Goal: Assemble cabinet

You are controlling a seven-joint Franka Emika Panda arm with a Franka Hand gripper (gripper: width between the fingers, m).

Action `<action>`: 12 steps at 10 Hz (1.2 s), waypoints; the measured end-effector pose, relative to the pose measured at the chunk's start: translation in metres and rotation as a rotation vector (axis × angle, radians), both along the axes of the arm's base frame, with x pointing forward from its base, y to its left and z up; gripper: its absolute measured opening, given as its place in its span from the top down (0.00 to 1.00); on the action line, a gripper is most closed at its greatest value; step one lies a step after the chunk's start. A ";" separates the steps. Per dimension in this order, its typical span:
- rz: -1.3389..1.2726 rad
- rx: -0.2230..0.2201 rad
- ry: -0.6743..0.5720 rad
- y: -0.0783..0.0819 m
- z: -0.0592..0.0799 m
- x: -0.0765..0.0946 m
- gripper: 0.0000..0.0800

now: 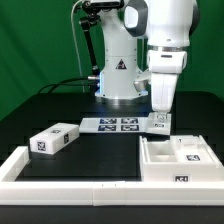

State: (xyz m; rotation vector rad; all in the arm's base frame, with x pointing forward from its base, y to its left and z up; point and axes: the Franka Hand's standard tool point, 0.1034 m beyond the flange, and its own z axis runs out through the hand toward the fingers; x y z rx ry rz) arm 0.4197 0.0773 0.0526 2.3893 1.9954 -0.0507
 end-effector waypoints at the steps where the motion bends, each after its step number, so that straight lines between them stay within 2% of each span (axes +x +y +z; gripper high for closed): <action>1: 0.012 -0.005 0.000 -0.007 0.004 0.009 0.91; 3: 0.062 -0.005 -0.022 -0.021 0.011 0.031 0.91; 6: 0.052 -0.004 -0.020 -0.021 0.010 0.030 0.91; 9: 0.070 -0.005 -0.017 -0.024 0.009 0.038 0.91; 12: 0.119 -0.004 -0.015 -0.024 0.007 0.040 0.91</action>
Offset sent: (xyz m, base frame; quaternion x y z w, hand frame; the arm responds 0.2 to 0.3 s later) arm 0.0000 0.0000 0.0000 0.0000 0.0000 0.0000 1.0000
